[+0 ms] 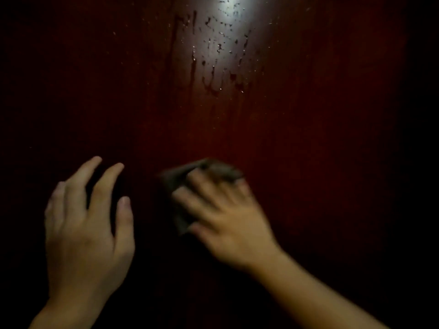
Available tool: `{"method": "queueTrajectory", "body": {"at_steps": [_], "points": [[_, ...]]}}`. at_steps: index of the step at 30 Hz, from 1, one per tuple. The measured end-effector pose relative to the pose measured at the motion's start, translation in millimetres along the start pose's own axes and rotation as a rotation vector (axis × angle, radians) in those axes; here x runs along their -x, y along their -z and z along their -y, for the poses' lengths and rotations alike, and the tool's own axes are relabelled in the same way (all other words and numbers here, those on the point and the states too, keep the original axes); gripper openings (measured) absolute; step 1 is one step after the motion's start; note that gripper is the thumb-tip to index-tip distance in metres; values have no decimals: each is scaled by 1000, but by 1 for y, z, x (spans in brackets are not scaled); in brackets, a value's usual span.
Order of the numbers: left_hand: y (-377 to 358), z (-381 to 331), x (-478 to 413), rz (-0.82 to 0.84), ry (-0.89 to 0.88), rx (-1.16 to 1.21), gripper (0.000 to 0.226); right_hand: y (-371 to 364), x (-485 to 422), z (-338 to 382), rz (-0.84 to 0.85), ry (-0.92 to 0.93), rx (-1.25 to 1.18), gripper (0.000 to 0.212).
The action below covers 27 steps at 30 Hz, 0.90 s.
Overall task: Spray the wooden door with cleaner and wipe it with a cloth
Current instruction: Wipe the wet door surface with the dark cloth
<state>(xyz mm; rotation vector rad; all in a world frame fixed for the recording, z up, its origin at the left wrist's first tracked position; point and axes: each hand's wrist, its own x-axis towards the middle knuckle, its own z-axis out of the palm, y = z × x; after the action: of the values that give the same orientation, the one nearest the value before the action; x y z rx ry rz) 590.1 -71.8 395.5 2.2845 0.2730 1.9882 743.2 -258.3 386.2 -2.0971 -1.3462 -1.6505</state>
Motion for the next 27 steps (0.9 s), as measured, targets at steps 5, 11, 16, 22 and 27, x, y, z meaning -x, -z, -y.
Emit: {"method": "queueTrajectory", "body": {"at_steps": [5, 11, 16, 22, 27], "points": [[0, 56, -16, -37, 87, -58, 54, 36, 9, -117, -112, -672, -115, 62], [-4, 56, -5, -79, 85, -39, 54, -1, 6, 24, 52, -40, 31, 74], [21, 75, -12, -80, 54, -82, 48, -62, 58, 136, 546, 610, 321, 49], [30, 95, -12, -91, 2, -131, 46, -13, 7, 50, 119, 369, 72, 65], [35, 109, -29, -186, 66, -139, 46, 30, -85, 4, -77, -277, 57, 71]]}}
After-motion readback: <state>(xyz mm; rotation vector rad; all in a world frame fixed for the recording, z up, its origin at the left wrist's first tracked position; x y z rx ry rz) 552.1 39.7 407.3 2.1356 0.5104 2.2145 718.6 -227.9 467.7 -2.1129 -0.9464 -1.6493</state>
